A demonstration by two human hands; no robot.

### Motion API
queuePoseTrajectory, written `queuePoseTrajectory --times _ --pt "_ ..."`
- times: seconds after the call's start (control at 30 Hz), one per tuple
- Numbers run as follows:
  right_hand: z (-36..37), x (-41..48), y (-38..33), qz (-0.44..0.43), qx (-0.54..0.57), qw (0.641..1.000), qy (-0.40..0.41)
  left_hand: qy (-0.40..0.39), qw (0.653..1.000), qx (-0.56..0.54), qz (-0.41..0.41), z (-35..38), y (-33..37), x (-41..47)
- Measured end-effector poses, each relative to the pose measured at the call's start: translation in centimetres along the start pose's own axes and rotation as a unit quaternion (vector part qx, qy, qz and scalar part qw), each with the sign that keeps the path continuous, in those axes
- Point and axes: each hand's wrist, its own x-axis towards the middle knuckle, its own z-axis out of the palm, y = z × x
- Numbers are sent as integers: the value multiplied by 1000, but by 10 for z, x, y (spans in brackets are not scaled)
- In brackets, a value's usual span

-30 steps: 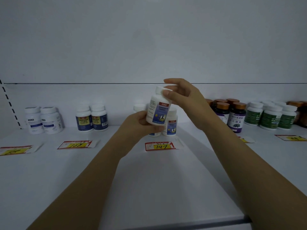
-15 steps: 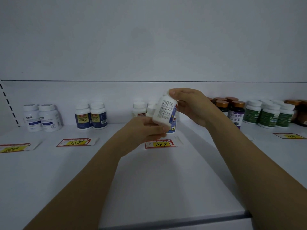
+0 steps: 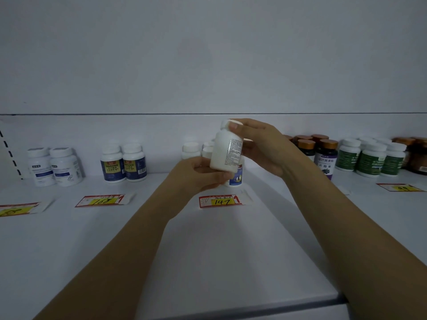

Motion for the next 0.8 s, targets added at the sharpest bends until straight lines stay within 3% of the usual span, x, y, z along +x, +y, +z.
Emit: queuePoseTrajectory --times 0.1,0.23,0.4,0.6,0.7,0.8 --pt "0 -2 -1 -5 53 998 -34 -22 1000 -12 1 2 1 -2" --pt "1 -2 0 2 33 997 -67 -13 1000 17 22 1 0 -2" --pt "4 0 1 4 0 1000 -26 -9 997 67 34 2 1 -3" --pt "-1 -2 0 -37 59 997 -30 -48 999 -16 4 4 3 -4" --pt "0 -2 0 -45 80 994 -58 -10 1000 1 23 3 3 -3" --pt "2 0 -1 -40 21 999 -24 47 998 33 38 2 4 -3"
